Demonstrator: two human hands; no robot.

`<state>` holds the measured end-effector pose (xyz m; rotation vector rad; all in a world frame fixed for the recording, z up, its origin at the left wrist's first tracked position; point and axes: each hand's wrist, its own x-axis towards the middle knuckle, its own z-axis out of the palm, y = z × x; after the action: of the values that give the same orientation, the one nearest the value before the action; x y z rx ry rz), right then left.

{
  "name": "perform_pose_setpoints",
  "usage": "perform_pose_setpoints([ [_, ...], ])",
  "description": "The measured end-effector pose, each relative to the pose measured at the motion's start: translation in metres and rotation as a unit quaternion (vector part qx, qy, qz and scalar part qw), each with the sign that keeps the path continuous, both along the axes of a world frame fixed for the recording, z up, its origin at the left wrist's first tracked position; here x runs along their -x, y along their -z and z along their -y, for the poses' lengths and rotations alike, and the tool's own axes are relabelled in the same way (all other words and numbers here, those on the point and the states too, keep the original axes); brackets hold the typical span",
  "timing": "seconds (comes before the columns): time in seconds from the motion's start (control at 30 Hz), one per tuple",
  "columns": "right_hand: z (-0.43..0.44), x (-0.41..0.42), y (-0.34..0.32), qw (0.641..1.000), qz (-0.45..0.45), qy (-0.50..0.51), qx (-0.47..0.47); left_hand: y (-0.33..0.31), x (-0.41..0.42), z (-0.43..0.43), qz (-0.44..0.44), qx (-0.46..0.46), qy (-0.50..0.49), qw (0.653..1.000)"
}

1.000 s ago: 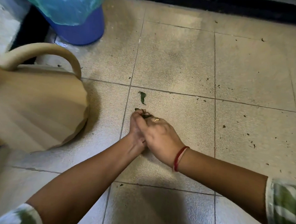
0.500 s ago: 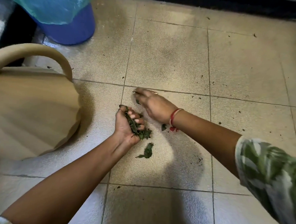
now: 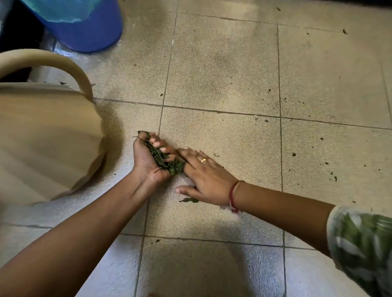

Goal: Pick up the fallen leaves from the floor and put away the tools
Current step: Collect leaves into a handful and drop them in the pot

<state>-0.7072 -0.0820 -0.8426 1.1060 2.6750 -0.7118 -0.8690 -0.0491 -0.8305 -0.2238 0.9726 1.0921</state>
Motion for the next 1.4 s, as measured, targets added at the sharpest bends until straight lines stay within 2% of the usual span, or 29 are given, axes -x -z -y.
perform_pose_setpoints([
  [0.07,-0.005,0.001,0.004,0.999,0.018,-0.033,-0.01,-0.002,0.001,0.0,0.0,-0.007,0.004,1.0],
  [0.23,0.014,-0.022,0.011,0.987,-0.001,-0.145,-0.063,-0.006,0.008,-0.002,-0.003,-0.022,0.005,1.0],
  [0.37,0.03,-0.055,0.01,0.976,-0.045,-0.173,-0.126,-0.005,0.01,-0.001,-0.005,-0.022,0.0,1.0],
  [0.47,0.03,-0.073,0.01,0.978,-0.053,-0.15,-0.134,-0.004,0.008,0.0,-0.009,-0.012,0.003,1.0],
  [0.6,0.022,-0.069,0.0,0.995,-0.026,-0.056,-0.078,-0.004,-0.003,0.002,-0.012,-0.007,0.014,1.0],
  [0.67,0.011,-0.071,-0.011,0.992,-0.078,0.081,-0.05,-0.004,-0.007,0.003,-0.008,-0.007,0.027,1.0],
  [0.7,0.003,-0.076,-0.017,0.978,-0.109,0.176,-0.032,-0.004,-0.009,0.004,-0.007,-0.008,0.034,0.999],
  [0.77,-0.01,-0.093,-0.028,0.927,-0.151,0.343,0.009,-0.003,-0.011,0.005,-0.008,-0.007,0.046,0.999],
  [0.8,-0.012,-0.102,-0.031,0.905,-0.162,0.393,0.029,-0.003,-0.013,0.006,-0.011,-0.003,0.051,0.999],
  [0.87,-0.005,-0.113,-0.034,0.891,-0.165,0.421,0.045,-0.003,-0.019,0.009,-0.013,0.004,0.059,0.998],
  [0.97,0.021,-0.105,-0.028,0.911,-0.165,0.376,0.036,-0.003,-0.027,0.01,-0.013,0.01,0.067,0.998],
  [1.03,0.036,-0.091,-0.018,0.937,-0.166,0.308,-0.012,-0.002,-0.033,0.01,-0.016,0.009,0.077,0.997],
  [1.13,0.051,-0.075,-0.004,0.974,-0.079,0.188,-0.097,-0.003,-0.037,0.009,-0.02,0.007,0.083,0.996],
  [1.3,0.071,-0.081,-0.009,0.983,-0.006,0.091,-0.16,-0.002,-0.034,0.012,-0.02,0.013,0.088,0.996],
  [1.4,0.057,-0.076,-0.008,0.988,-0.002,0.102,-0.12,-0.002,-0.04,0.016,-0.025,0.024,0.101,0.994],
])
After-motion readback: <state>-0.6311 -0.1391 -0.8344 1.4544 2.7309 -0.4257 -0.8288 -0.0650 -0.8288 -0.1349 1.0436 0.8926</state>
